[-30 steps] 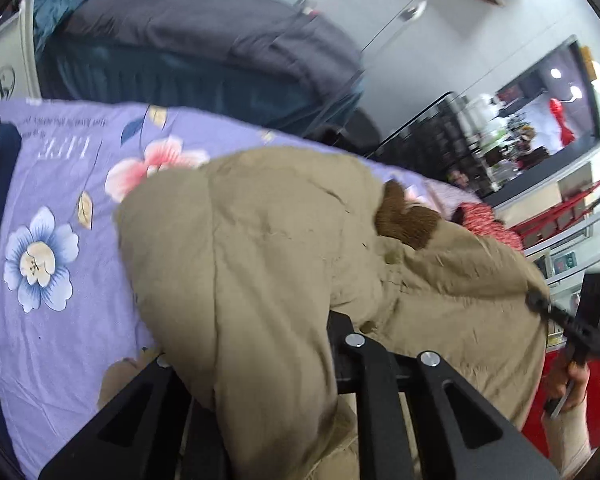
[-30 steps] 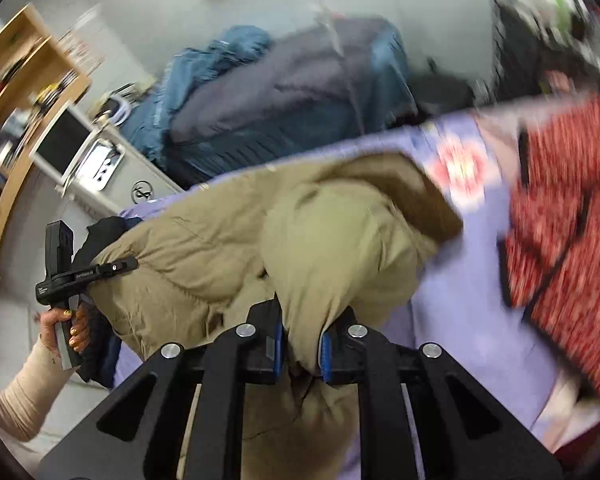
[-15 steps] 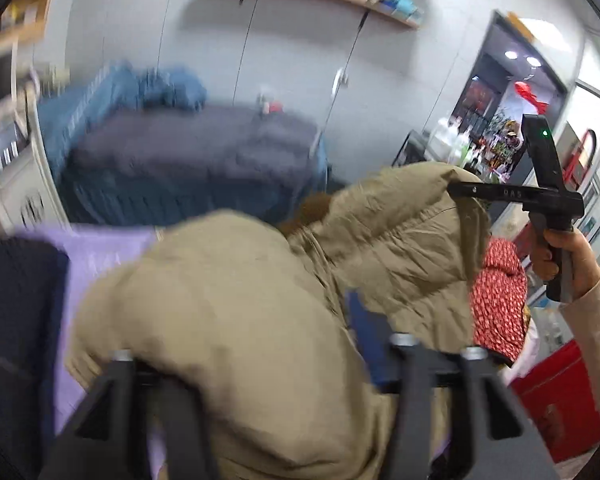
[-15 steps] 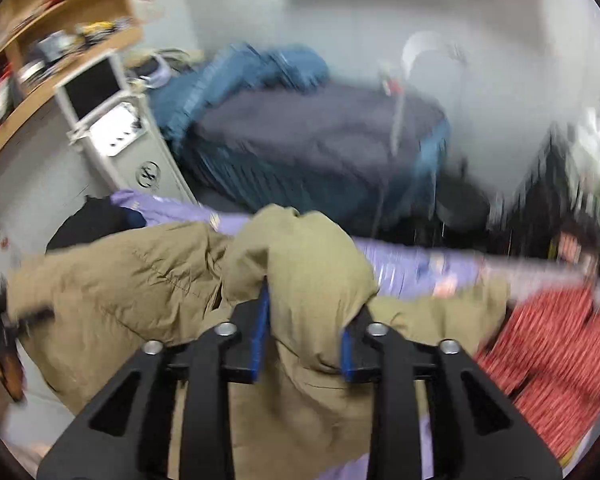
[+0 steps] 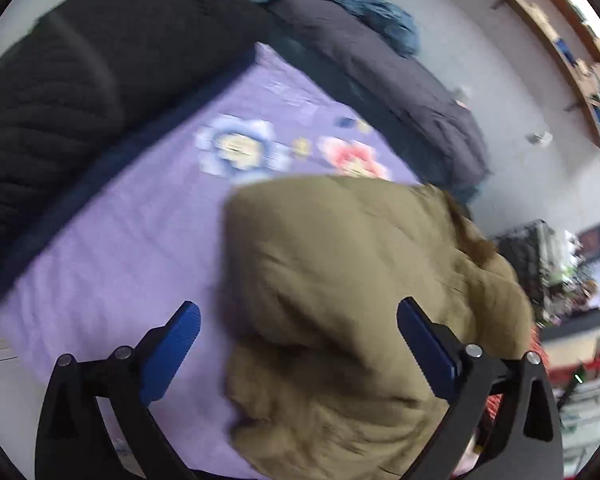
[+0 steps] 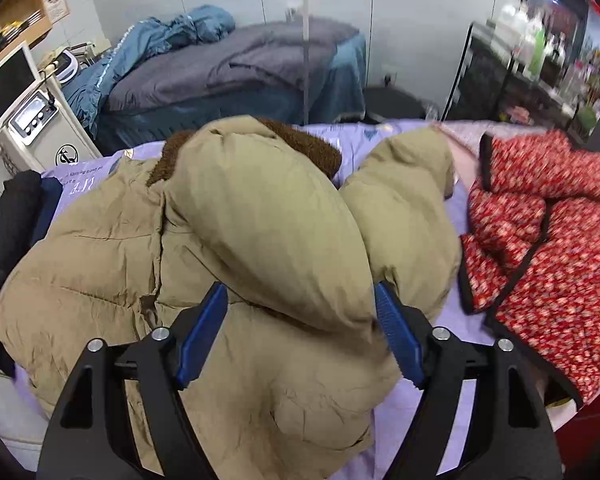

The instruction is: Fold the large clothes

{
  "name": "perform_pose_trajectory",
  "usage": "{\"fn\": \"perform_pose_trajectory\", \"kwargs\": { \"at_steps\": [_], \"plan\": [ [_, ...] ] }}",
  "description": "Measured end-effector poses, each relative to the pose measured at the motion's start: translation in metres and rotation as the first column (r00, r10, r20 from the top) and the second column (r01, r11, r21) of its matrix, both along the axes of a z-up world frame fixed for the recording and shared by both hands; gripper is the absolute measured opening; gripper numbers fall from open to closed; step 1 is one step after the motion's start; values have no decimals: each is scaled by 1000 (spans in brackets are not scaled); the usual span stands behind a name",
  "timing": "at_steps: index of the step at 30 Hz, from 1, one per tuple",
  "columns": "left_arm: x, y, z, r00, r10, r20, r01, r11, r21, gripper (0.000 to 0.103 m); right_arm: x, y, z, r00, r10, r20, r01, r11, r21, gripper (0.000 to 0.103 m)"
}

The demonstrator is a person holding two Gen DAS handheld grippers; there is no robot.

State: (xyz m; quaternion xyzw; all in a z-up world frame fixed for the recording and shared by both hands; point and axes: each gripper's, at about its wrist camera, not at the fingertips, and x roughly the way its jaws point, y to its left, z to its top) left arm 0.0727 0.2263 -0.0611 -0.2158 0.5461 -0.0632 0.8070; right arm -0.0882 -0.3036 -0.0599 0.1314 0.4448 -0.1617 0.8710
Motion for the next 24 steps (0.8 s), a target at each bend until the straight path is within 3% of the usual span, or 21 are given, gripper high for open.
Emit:
{"fn": "perform_pose_trajectory", "kwargs": {
  "at_steps": [2, 4, 7, 8, 9, 12, 15, 17, 19, 21, 23, 24],
  "plan": [
    [10, 21, -20, 999, 37, -39, -36, 999, 32, 97, -9, 17, 14, 1000, 3, 23, -2, 1000, -23, 82],
    [25, 29, -42, 995, 49, -87, -49, 999, 0, 96, -10, 31, 20, 999, 32, 14, -32, 999, -13, 82],
    [44, 27, -84, 985, 62, -159, -90, 980, -179, 97, -6, 53, 24, 996, 90, 4, -90, 996, 23, 82],
    [47, 29, -99, 981, 73, -181, -118, 961, -251, 97, -10, 62, 25, 995, 103, -1, -103, 994, 36, 82],
    [54, 27, -122, 966, 108, -235, -186, 920, -344, 97, -10, 69, 27, 994, 110, 0, -110, 993, 43, 82],
    [58, 10, -164, 939, 156, -308, -293, 833, -469, 98, -18, 86, 34, 992, 127, 14, -128, 989, 72, 82],
    [70, -29, -168, 945, 136, -298, -282, 803, -525, 97, -28, 100, 39, 991, 129, 21, -131, 988, 78, 82],
    [78, -48, -158, 960, 107, -259, -235, 812, -534, 89, -33, 104, 39, 992, 122, 22, -123, 990, 76, 82],
    [90, -72, -135, 976, 66, -209, -168, 838, -519, 62, -38, 105, 39, 994, 108, 21, -110, 991, 74, 82],
    [100, -91, -107, 988, 27, -151, -95, 880, -466, 44, -41, 101, 38, 996, 86, 19, -88, 993, 74, 82],
    [109, -123, -52, 997, -77, -22, 66, 949, -308, 33, -44, 97, 37, 998, 59, 26, -61, 995, 81, 82],
    [109, -147, -14, 985, -151, 80, 163, 970, -180, 28, -45, 93, 37, 999, 40, 32, -42, 995, 87, 82]
  ]
}}
